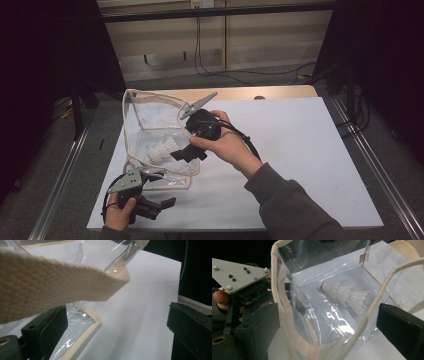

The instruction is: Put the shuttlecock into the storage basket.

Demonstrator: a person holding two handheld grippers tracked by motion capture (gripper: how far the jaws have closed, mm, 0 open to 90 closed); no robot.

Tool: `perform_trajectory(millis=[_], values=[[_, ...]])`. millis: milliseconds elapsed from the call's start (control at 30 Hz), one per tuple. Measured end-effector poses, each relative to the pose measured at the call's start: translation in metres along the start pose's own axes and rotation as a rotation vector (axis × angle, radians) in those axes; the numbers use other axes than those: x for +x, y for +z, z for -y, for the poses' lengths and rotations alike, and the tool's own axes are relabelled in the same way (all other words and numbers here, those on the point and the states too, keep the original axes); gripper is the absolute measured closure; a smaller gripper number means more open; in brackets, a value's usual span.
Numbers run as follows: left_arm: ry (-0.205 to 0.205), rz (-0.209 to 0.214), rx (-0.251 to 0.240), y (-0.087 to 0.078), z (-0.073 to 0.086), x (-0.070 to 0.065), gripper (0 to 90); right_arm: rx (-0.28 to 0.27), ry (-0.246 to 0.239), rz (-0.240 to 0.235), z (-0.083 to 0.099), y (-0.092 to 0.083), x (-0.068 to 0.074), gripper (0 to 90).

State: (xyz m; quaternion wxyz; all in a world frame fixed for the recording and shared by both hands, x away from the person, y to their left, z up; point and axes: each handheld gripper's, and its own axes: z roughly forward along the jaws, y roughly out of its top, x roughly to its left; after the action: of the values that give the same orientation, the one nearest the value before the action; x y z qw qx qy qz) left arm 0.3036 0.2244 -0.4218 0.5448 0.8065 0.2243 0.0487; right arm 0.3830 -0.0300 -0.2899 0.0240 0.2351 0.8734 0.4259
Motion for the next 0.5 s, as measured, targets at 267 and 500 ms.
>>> perform_trajectory(millis=[267,500], values=[[0.004,-0.002,0.002,0.0,0.0,0.0,3.3,-0.019,-0.013,-0.004,0.013,-0.013,-0.002,4.2],[0.001,-0.001,0.002,0.0,-0.001,-0.002,3.2,-0.042,0.002,-0.004,0.025,-0.023,-0.006,4.1]])
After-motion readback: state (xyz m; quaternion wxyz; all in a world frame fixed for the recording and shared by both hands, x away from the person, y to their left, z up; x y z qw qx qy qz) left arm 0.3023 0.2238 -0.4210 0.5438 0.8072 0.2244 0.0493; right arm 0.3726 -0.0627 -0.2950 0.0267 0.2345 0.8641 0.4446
